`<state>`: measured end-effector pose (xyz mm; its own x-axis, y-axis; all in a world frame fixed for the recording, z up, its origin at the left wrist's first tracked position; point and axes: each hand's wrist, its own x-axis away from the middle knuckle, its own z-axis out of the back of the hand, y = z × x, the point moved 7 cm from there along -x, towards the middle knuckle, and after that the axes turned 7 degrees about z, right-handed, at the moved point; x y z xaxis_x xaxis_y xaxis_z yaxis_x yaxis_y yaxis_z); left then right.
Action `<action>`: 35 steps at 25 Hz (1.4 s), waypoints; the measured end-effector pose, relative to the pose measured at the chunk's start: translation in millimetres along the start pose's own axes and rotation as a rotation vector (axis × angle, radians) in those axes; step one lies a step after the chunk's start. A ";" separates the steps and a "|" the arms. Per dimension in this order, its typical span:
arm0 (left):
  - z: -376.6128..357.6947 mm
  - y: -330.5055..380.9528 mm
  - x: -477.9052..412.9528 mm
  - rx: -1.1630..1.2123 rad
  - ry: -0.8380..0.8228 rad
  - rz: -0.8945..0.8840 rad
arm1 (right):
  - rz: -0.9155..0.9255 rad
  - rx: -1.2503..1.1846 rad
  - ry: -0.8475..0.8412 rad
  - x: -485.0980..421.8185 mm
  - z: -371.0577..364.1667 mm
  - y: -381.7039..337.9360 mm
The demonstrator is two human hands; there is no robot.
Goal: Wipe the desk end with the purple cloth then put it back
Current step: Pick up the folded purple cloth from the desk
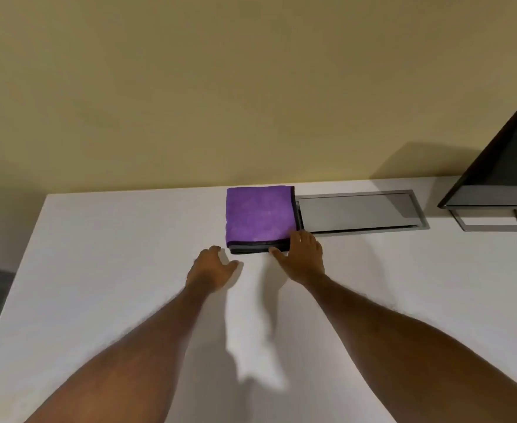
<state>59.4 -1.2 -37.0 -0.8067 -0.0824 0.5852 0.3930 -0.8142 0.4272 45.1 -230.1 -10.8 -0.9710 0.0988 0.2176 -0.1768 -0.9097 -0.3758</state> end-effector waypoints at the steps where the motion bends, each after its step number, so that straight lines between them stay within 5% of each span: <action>1: -1.3 4.6 -11.0 0.081 0.015 0.024 | -0.043 -0.047 0.014 -11.6 1.8 7.7; 13: -34.2 35.7 -62.6 0.698 0.082 0.272 | -0.230 -0.271 0.009 -62.3 -26.8 48.3; 19: -15.9 60.9 -51.6 0.660 0.175 0.062 | -0.188 -0.246 0.037 -59.7 -19.7 47.2; 24: 24.9 89.7 -17.7 0.503 0.229 -0.293 | 0.074 -0.160 0.123 -65.0 17.9 6.4; 30: 74.1 104.7 22.0 0.160 0.256 -0.550 | 0.844 0.159 0.255 -56.6 76.7 -100.4; 35: 113.1 76.4 56.5 0.135 0.319 -0.610 | 0.761 0.268 -0.019 -55.0 76.3 -132.9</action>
<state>93.7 -3.1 106.6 -0.9827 0.1850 -0.0077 -0.1358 -0.6918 0.7093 134.3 -145.4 95.9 -0.8063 -0.5914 0.0051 0.5788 -0.7908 -0.1989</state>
